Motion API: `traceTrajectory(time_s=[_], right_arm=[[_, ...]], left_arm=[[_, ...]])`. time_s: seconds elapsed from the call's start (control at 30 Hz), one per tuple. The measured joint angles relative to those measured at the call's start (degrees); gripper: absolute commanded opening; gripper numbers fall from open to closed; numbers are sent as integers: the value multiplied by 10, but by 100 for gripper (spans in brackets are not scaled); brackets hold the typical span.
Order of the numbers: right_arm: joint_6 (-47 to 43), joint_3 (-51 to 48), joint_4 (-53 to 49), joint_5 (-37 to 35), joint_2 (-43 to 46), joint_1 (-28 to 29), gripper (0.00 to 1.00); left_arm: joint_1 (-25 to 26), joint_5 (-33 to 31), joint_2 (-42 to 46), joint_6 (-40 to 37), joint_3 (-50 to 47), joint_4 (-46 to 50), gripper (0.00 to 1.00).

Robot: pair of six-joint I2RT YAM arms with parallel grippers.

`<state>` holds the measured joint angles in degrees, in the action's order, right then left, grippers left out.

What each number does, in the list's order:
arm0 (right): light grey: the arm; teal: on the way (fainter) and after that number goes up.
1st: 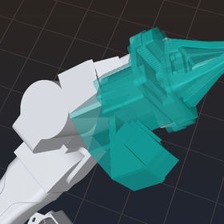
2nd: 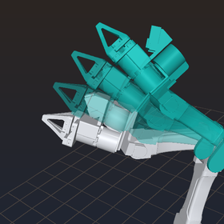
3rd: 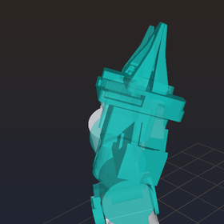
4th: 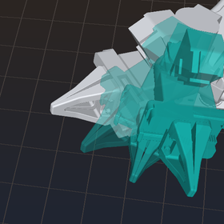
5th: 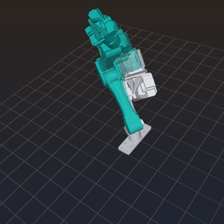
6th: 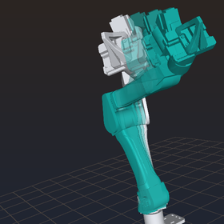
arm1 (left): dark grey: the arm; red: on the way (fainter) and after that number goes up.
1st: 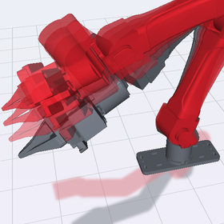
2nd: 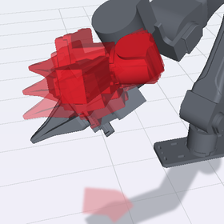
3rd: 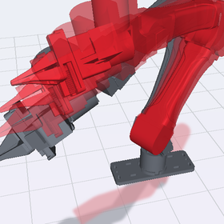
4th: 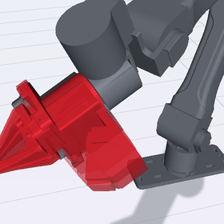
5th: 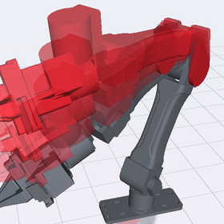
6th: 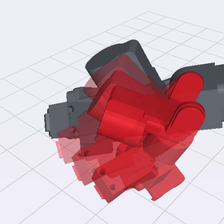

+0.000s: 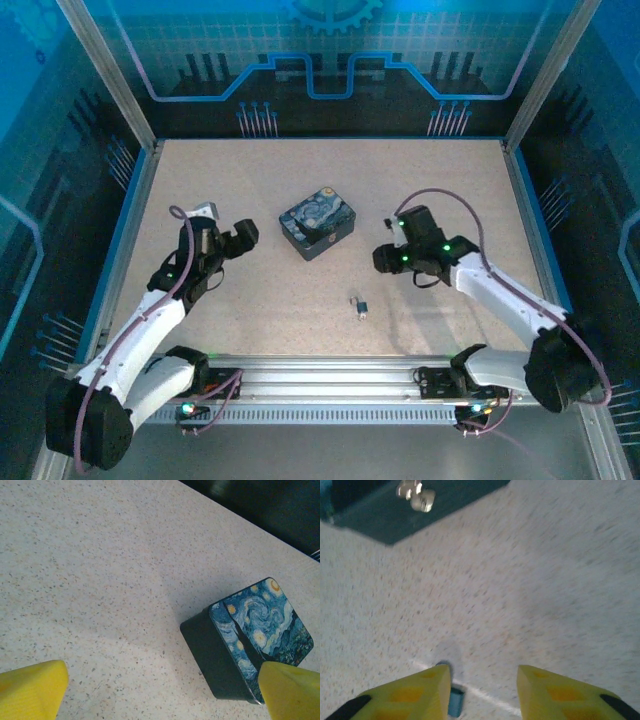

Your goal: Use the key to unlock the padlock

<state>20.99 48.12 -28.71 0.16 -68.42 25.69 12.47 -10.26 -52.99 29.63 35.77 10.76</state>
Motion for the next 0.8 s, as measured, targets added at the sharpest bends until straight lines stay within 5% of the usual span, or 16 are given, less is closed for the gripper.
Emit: traceTrajectory(time_s=[0.3, 0.47, 0.8], right_arm=[[-45, -43, 24, -17, 99, -127, 75], [-64, -68, 55, -15, 120, -188, 100], [-93, -172, 188, -11, 130, -263, 100]], left_arm=[[-4, -29, 6, -1, 5, 9, 99], [-5, -57, 6, -14, 5, 8, 99], [-7, -125, 9, -90, -49, -72, 99]])
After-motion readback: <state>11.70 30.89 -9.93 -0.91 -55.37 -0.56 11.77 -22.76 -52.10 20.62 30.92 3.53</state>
